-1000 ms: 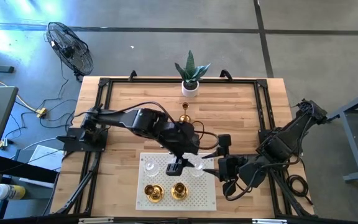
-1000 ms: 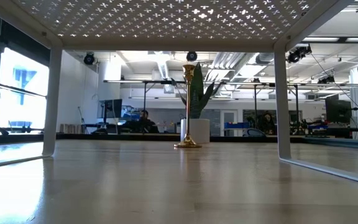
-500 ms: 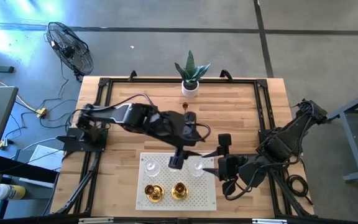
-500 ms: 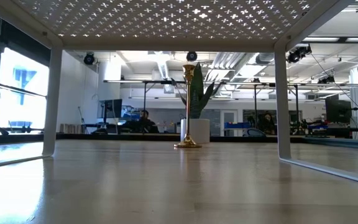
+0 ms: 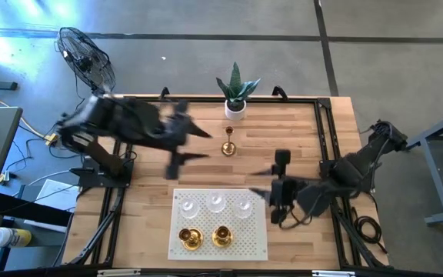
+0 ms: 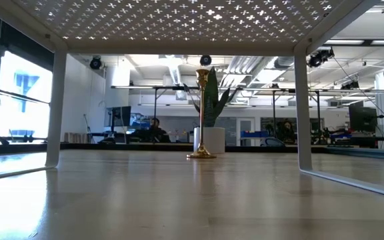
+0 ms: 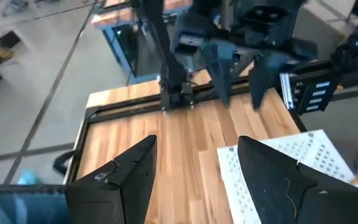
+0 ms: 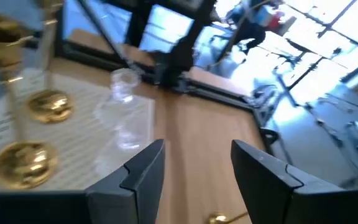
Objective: Pick & Place candle stick holders
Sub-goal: Put the gold candle holder on the shelf
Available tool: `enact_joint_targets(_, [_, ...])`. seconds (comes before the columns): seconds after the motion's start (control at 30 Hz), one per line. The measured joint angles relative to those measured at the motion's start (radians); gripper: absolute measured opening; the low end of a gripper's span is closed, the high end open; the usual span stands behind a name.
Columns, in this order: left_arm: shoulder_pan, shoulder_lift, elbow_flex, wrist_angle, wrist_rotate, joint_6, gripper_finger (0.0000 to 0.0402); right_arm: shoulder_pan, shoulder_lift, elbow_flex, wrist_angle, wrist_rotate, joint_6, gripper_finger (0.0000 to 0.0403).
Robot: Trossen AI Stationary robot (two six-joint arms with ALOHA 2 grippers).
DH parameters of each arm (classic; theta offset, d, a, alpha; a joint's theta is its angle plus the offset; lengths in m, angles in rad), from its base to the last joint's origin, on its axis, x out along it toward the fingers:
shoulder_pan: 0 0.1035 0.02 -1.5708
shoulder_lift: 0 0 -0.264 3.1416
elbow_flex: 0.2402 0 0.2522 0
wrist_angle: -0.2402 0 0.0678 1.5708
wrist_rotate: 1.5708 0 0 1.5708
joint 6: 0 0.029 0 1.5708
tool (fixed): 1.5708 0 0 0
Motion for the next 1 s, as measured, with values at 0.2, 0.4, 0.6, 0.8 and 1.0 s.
enact_joint_targets(0.2, [0.0, -0.122, -0.001, -0.22, -0.045, -0.127, 0.0218, -0.167, -0.065, 0.0, 0.034, -0.113, 0.001, 0.0177])
enact_joint_targets(0.4, [0.0, -0.196, -0.028, -0.308, -0.139, -0.241, 0.0218, -0.454, -0.103, 0.0, 0.042, -0.399, 0.056, 0.0177])
enact_joint_targets(0.6, [0.0, -0.249, -0.144, -0.332, -0.194, -0.262, 0.0218, -0.712, -0.088, 0.0, 0.029, -0.717, 0.043, 0.0177])
enact_joint_targets(0.8, [0.0, -0.313, -0.282, -0.296, -0.298, -0.276, 0.0218, -0.854, -0.038, 0.0, -0.012, -0.856, -0.08, 0.0177])
enact_joint_targets(1.0, [0.0, -0.409, -0.39, -0.25, -0.356, -0.301, 0.0218, -0.913, 0.04, 0.0, -0.061, -0.842, -0.132, 0.0177])
